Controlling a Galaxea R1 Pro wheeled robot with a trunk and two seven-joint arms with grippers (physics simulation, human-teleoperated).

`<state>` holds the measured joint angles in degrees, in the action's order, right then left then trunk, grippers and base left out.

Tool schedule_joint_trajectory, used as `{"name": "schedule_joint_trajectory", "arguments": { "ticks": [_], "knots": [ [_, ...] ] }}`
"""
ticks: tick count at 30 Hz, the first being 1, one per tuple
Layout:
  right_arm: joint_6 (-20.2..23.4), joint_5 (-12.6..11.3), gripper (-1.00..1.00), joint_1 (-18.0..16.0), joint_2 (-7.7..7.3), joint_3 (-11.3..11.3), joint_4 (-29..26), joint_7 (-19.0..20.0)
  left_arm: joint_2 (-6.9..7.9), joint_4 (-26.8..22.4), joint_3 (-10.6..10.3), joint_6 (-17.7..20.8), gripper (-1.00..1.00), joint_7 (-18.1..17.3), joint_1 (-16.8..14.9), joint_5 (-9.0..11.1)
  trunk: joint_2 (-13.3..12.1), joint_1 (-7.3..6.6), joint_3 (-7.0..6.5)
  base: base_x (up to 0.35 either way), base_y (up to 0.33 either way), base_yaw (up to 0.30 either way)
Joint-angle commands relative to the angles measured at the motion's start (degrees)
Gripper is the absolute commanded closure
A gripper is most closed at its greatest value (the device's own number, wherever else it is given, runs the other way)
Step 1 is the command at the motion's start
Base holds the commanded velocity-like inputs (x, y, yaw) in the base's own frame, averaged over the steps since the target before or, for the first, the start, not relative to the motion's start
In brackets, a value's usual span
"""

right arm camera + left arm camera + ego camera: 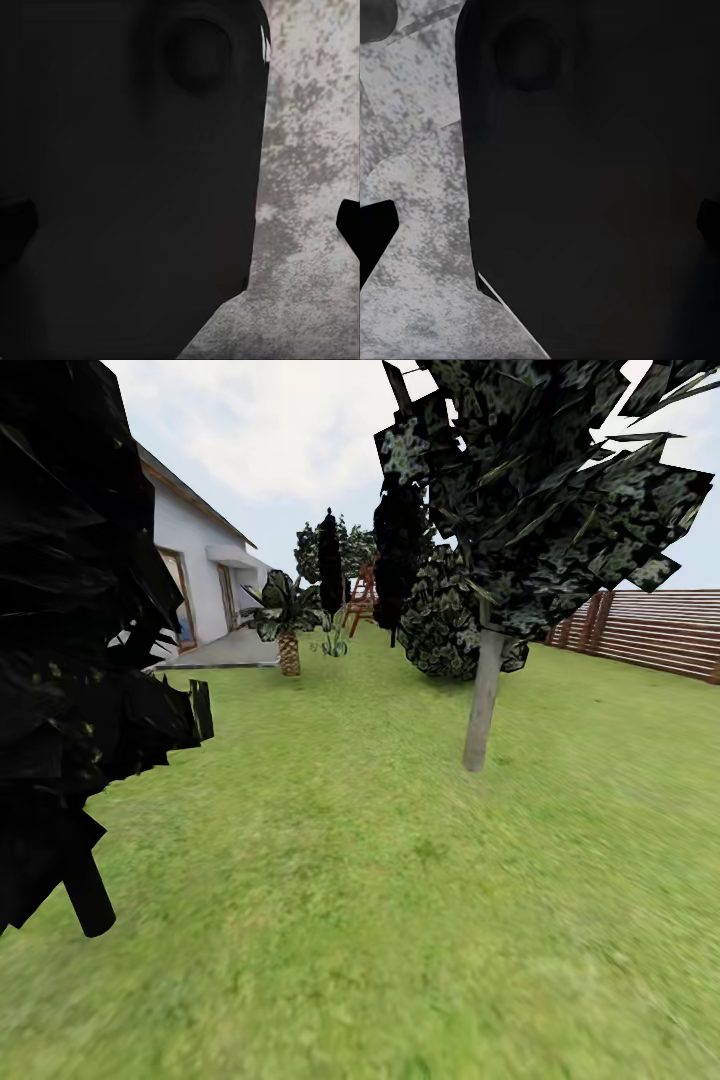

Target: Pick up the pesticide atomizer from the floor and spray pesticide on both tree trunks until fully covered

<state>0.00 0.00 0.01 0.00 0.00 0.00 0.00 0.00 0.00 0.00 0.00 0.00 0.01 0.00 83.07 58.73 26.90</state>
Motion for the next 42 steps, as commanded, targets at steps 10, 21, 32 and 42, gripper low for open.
{"name": "schedule_joint_trajectory", "arguments": {
  "ticks": [10, 21, 32, 42],
  "knots": [
    [-0.6, 0.2, -1.0, -0.1, 2.69, -0.1, -2.2, -0.2, 0.44, -0.9, 0.1, -0.1, -1.0, 0.3, 0.1, 0.2, 0.0, 0.0, 0.03, 0.0, 0.0, 0.0],
    [-4.1, 0.1, -1.0, -0.7, -0.62, -0.2, -5.8, -0.3, -0.38, -4.4, 0.4, -2.8, -1.0, 0.3, -1.1, 0.9, 0.0, 0.0, 0.03, 0.0, 0.0, 0.0],
    [-18.4, 0.4, -1.0, -5.1, -3.16, -0.2, -31.2, 0.2, -0.79, -19.8, 0.1, -16.1, -1.0, 0.2, -11.0, 3.7, 0.0, 0.0, 0.03, 0.0, 0.0, 0.0],
    [-18.6, 0.3, -1.0, -5.3, -4.29, 0.1, -29.0, 0.1, -0.32, -19.1, -0.2, -19.0, -1.0, -0.3, -10.5, 3.3, 0.0, 0.0, 0.03, 0.0, -0.144, 0.0]
  ]
}}
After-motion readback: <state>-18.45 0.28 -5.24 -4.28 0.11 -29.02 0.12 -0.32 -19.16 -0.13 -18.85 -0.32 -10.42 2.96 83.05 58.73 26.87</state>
